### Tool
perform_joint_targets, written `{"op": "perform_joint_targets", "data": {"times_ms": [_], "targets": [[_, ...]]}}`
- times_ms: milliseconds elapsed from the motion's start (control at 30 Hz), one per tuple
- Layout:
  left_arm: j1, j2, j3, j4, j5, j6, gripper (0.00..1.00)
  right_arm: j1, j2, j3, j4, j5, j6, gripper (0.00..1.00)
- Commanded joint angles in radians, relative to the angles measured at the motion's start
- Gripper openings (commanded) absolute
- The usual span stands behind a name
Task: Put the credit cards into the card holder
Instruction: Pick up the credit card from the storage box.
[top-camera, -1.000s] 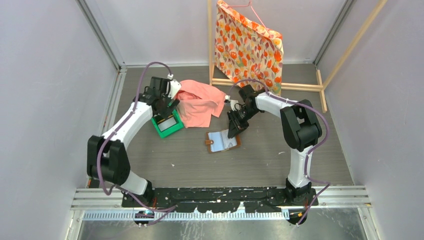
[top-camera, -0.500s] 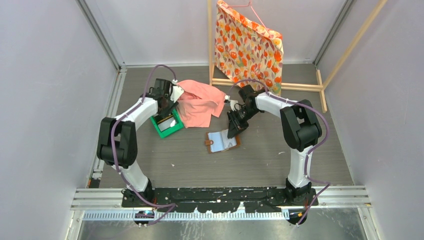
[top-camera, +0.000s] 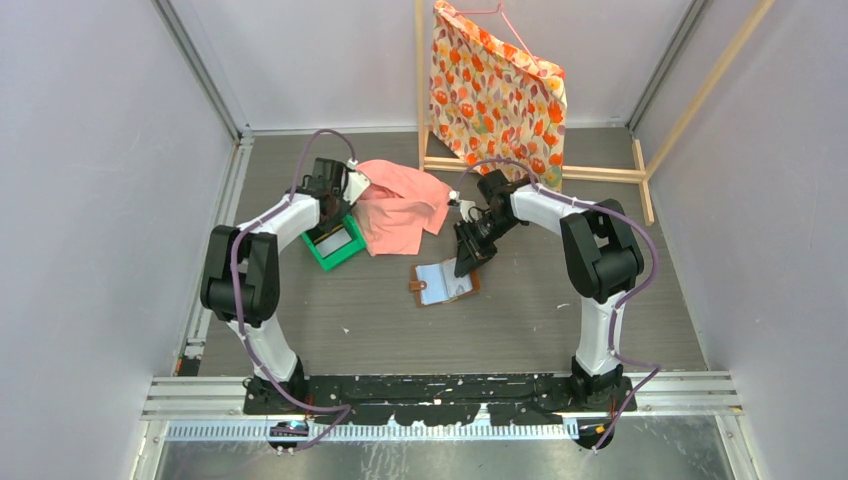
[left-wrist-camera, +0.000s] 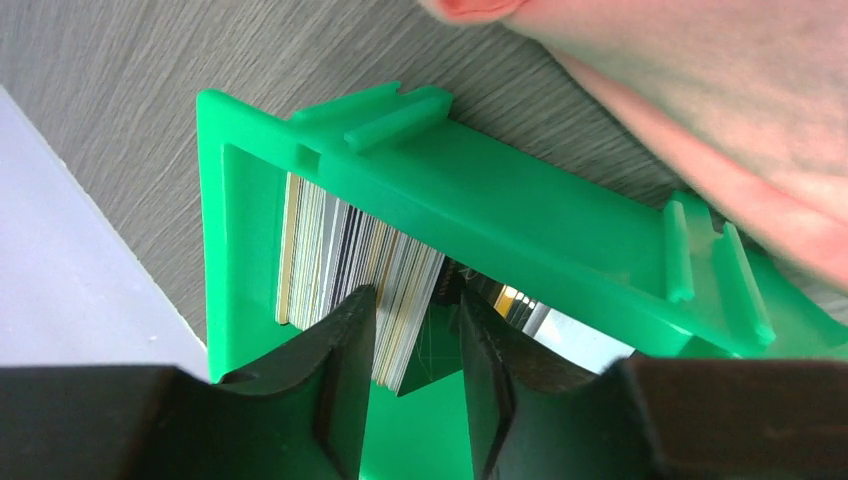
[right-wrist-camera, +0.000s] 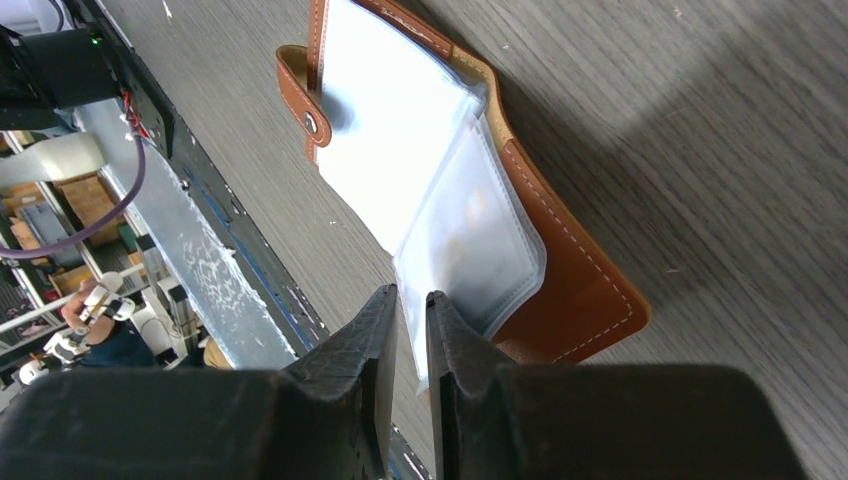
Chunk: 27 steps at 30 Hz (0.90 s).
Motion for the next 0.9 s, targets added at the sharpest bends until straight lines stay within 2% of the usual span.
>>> {"op": "perform_joint_targets", "data": {"times_ms": [0,367,500,667,867], "targets": [[0.009,0.019,0.015,0.046,-0.041,0.007,0.35,0.007,-0.015,0.038,-0.014,-0.027,-0.015,0.22],[0.009,-0.073,0.004,0.052,-0.070,0.018,0.27,0.007,-0.013,0.038,-0.016,-0.030,-0.015,0.22],[0.010,-0.074,0.004,0.047,-0.067,0.014,0.19,0.006,-0.015,0.037,-0.016,-0.029,-0.017,0.22],[0.010,-0.068,-0.001,0.050,-0.061,0.015,0.14,0.005,-0.014,0.039,-0.018,-0.031,-0.018,0.22],[0.012,-0.051,-0.001,0.047,-0.060,0.015,0.12,0.006,-0.017,0.039,-0.020,-0.031,-0.021,0.22]]}}
